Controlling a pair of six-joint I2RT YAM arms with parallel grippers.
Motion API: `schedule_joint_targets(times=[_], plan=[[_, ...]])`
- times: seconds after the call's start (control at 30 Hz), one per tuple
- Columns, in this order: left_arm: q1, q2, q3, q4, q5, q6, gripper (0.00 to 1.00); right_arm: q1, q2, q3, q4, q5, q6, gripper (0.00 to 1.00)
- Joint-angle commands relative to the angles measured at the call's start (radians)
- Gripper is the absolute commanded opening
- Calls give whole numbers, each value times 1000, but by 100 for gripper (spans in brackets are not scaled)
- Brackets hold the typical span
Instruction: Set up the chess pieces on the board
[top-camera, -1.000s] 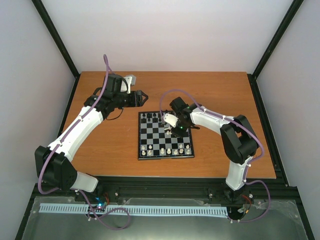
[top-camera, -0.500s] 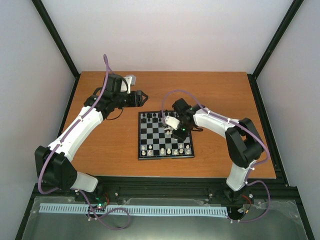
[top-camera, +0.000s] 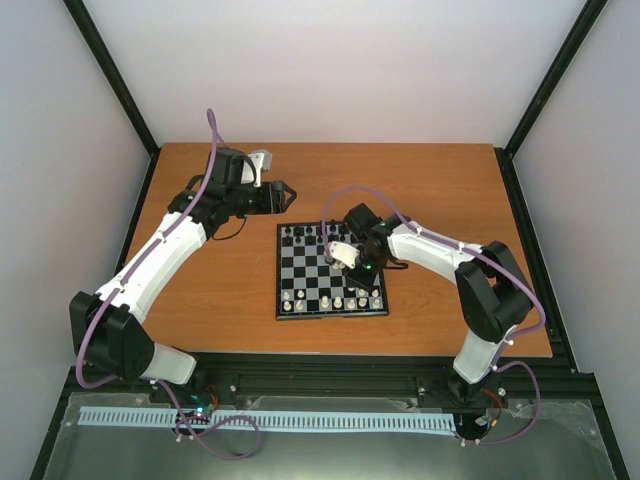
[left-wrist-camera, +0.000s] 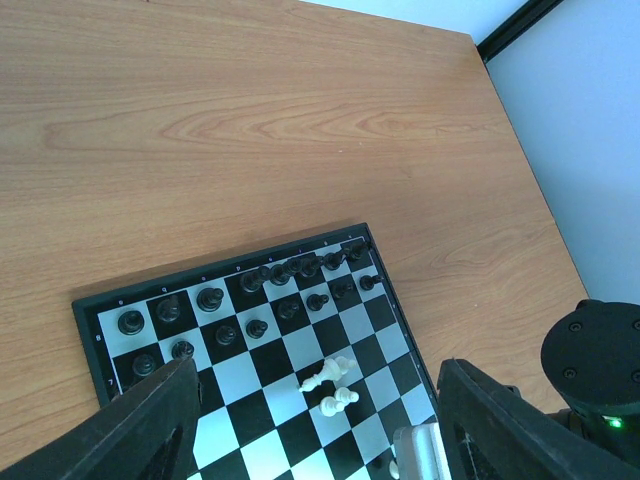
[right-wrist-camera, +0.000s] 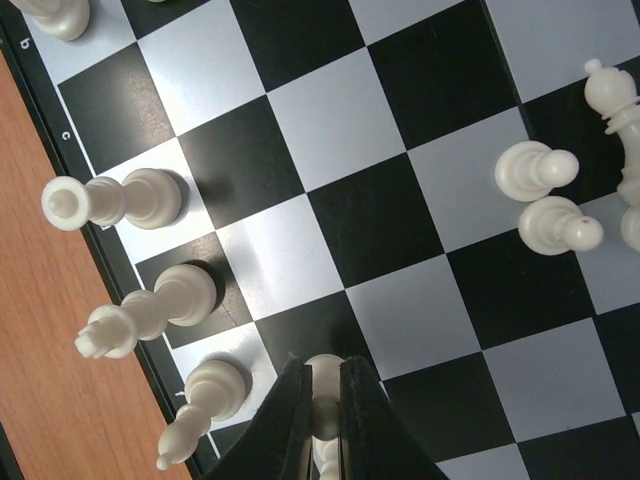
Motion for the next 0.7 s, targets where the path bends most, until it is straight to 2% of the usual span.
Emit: schedule_joint_targets(times=[0.0, 0.67], plan=[[11, -7, 28, 19, 12, -9, 67, 18, 18, -4, -2, -10, -6, 6], [11, -10, 30, 19, 16, -9, 67, 39, 53, -4, 2, 0, -5, 7]])
